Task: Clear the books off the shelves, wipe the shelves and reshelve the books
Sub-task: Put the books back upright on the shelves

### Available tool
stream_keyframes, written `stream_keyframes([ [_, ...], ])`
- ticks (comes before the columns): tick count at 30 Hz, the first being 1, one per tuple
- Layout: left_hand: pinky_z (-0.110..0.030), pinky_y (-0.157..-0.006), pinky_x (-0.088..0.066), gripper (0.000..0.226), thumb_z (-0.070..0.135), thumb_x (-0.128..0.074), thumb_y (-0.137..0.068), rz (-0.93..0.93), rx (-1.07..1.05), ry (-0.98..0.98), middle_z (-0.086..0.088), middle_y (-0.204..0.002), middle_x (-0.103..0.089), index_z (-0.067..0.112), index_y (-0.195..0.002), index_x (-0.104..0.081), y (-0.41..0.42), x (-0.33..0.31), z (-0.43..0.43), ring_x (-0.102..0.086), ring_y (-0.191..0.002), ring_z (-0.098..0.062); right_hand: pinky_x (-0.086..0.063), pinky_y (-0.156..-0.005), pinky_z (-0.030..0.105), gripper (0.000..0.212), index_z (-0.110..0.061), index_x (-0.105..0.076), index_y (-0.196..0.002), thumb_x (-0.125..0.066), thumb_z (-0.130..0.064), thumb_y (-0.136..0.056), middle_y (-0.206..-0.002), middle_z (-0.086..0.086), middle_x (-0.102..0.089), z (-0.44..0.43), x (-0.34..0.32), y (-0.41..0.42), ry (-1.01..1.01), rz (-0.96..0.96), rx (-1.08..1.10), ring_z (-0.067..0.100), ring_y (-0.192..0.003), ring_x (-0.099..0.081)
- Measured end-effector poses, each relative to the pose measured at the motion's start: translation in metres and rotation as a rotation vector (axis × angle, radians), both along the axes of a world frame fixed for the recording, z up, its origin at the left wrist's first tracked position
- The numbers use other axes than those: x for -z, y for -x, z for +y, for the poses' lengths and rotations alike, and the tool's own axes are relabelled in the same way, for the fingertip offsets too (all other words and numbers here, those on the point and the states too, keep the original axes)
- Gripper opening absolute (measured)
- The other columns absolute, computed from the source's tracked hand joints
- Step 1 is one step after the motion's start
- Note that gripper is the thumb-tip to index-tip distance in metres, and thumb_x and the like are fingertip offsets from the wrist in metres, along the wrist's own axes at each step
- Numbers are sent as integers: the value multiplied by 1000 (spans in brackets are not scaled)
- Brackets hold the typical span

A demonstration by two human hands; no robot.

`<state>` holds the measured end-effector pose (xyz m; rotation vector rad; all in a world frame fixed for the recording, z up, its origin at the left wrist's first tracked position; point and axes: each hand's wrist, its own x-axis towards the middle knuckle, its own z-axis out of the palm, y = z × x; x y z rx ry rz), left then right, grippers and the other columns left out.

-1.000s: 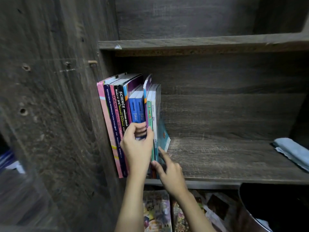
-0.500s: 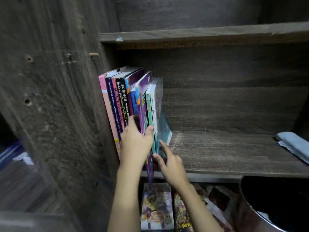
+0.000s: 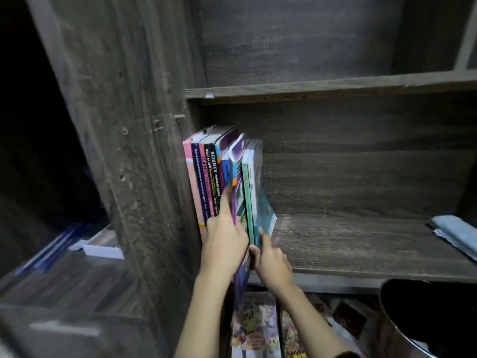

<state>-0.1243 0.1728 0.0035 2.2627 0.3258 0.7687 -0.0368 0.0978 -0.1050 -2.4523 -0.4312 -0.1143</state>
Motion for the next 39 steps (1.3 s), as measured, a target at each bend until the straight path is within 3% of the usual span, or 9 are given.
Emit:
stream_keyframes([
  [5,-43,-93,-44,63,14,-44,-95,8,8,-23,-18,-112,-56,40,-147,-17,31,-14,6,-51,-108,-37,-45,-86,42,50,-18,-26,-140,-44,-39,-99,-122,22,-60,-8,-20,-1,25,71,-42,39,-112,-56],
  [8,-41,-93,-44,60,15,-44,-95,-9,7,-39,-16,-112,-58,36,-146,-22,50,-25,12,-52,-106,-33,-44,-94,45,77,-24,-6,-149,-55,-42,-93,-135,22,-51,-16,-41,-1,-47,83,-83,39,-119,-53],
  [11,-41,-90,-48,57,14,-46,-92,-44,6,-65,-12,-110,-64,31,-143,-30,67,-35,24,-59,-99,-32,-37,-103,49,86,-26,3,-151,-59,-39,-92,-149,18,-37,-17,-76,3,-176,-72,-113,38,-130,-45],
  [14,-36,-89,-47,53,14,-45,-92,-60,-1,-89,-7,-111,-64,31,-141,-32,85,-46,30,-58,-96,-27,-33,-108,48,76,-27,-8,-152,-57,-24,-93,-155,8,-28,-13,-116,5,-281,-277,-166,31,-136,-37],
  [17,-31,-88,-40,53,14,-43,-93,-68,-21,-149,-4,-114,-62,30,-142,-30,102,-56,32,-49,-92,-21,-33,-105,47,69,-32,-16,-150,-54,-19,-94,-154,14,-23,1,-146,2,-151,-335,-201,38,-135,-36],
  [21,-37,-90,-48,53,14,-45,-93,-72,-41,-154,-6,-113,-63,29,-142,-30,120,-61,38,-54,-95,-23,-31,-107,45,62,-38,-20,-149,-52,-27,-96,-157,21,-6,25,-165,0,61,-267,-192,46,-131,-38],
  [25,-41,-87,-51,53,13,-45,-92,-82,-21,-143,-7,-107,-64,29,-141,-32,125,-65,37,-60,-91,-27,-33,-106,43,55,-34,-31,-147,-52,-33,-96,-154,22,-17,34,-172,-8,77,-277,-146,43,-132,-37],
  [30,-26,-80,-45,53,15,-48,-93,-107,-18,-139,-3,-113,-64,28,-142,-33,125,-67,28,-53,-85,-15,-36,-103,46,58,-28,-34,-143,-60,-37,-91,-153,21,-19,27,-165,-14,53,-315,-127,46,-126,-42],
  [39,-32,-86,-46,56,14,-45,-93,-88,-20,-134,-7,-115,-62,27,-144,-28,106,-76,7,-53,-89,-21,-42,-91,48,47,-28,-44,-127,-53,-6,-87,-139,20,-37,21,-159,-23,0,-353,-162,48,-110,-51],
])
